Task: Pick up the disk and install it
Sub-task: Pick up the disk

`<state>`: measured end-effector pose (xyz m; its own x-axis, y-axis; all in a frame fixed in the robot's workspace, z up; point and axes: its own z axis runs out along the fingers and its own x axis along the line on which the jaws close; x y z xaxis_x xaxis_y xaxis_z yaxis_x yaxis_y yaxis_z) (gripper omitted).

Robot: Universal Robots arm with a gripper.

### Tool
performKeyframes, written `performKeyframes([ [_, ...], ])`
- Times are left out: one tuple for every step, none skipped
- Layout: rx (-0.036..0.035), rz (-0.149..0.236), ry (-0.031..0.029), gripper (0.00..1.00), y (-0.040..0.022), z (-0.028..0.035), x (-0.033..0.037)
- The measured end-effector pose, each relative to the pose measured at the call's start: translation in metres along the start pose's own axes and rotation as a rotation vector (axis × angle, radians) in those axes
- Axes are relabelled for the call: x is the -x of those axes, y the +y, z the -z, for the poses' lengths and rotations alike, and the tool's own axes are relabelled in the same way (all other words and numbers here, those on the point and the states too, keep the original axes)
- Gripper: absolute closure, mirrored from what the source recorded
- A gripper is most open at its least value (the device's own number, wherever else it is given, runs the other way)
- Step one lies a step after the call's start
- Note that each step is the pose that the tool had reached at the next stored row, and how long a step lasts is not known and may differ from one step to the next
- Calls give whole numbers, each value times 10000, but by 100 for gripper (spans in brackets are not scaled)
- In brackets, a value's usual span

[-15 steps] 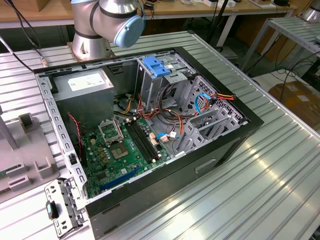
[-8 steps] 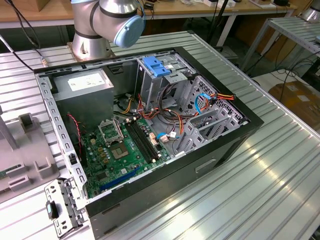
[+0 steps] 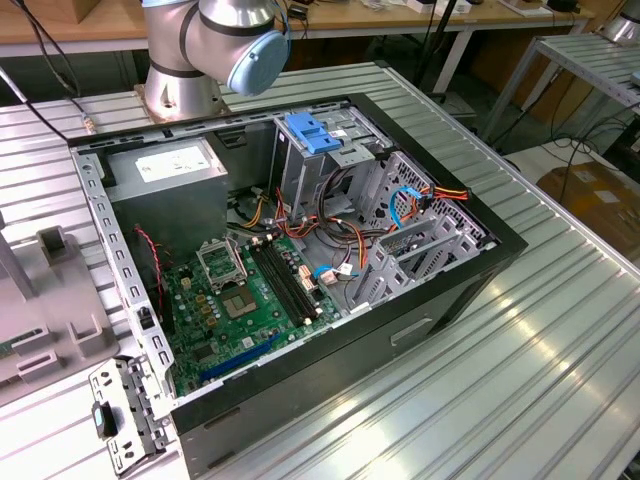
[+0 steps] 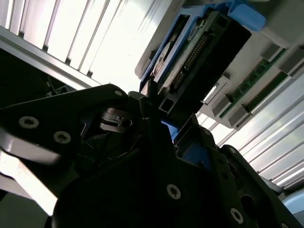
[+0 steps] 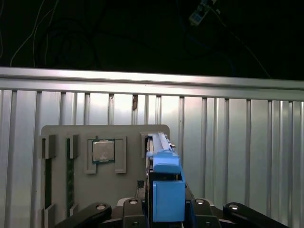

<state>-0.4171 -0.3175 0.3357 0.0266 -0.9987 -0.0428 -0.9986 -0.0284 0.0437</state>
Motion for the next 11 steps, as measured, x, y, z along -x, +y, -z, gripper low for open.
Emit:
performKeyframes([
  [-1,0,-1,63,0,4,0],
  [-3,0,-1,63,0,6,0],
  [-1,2,-1,63,-1,9,4],
  [1,1,0,63,0,14,18],
  [1,0,0,63,0,19,29],
  [0,0,0,63,0,26,36],
  [0,1,0,63,0,40,42],
  [0,0,0,63,1,50,45],
  [0,0,0,63,1,56,47],
  [0,1,0,63,2,70,50],
  [0,1,0,63,2,78,50],
])
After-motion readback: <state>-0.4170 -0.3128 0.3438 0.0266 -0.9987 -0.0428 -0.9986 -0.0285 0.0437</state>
